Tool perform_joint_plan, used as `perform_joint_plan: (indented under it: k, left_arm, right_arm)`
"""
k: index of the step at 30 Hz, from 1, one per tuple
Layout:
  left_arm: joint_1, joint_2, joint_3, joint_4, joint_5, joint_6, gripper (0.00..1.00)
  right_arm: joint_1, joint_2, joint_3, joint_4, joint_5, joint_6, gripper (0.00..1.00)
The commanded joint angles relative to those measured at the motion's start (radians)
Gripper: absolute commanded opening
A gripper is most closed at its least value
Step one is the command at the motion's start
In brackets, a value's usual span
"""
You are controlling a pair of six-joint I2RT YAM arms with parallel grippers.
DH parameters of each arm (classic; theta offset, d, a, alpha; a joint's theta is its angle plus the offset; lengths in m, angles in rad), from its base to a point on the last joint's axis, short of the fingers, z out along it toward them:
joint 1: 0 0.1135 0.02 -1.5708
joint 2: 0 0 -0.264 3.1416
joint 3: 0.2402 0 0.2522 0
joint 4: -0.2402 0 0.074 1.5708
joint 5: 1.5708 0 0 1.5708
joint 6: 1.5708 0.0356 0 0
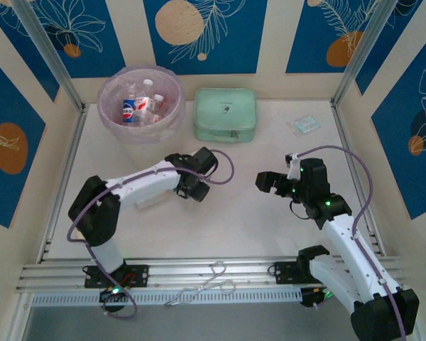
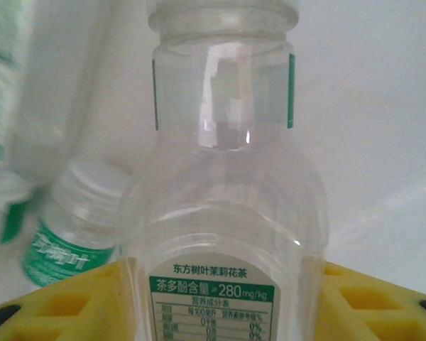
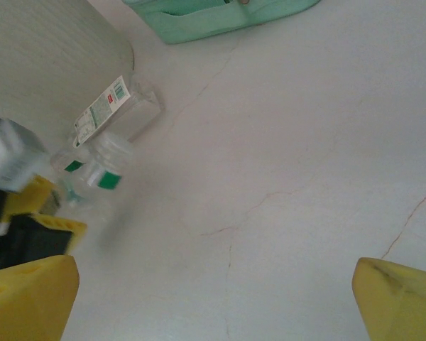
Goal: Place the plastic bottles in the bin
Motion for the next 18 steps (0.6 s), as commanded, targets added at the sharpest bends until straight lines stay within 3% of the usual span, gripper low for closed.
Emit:
perform_joint_plan:
  k: [1,4,8,12,18]
  left_arm:
    - [-0.008,-0.115,0.154,-0.038,0.04,0.054,0.53]
    - [0.002,-0.143,0.316,-0.086,-0.001,0.09,0.52]
    - [0.062,-0.16,0.517,-0.1,-0.027,0.129,0.44]
    - [0.189,-0.153,0.646,-0.076,-0.047,0.106,0.28]
    - [0.41,-0.085,0.79,-0.143,-0.042,0.1,0.21]
  right_arm:
    - [-0.006,-0.018,-0.004,-0.005,-0.017,-0.012,0.99]
    - [-0.006,-0.019,-0.007,-0.002,-0.017,-0.009,0.99]
    - [-0.007,-0.021,-0.005,-0.003,-0.02,-0.009,0.99]
    - [-0.008,-0.031,-0.011,-0.009,-0.012,-0.012,0.99]
    - [-0.02,-0.05,-0.008,-0.032,-0.012,-0.027,0.99]
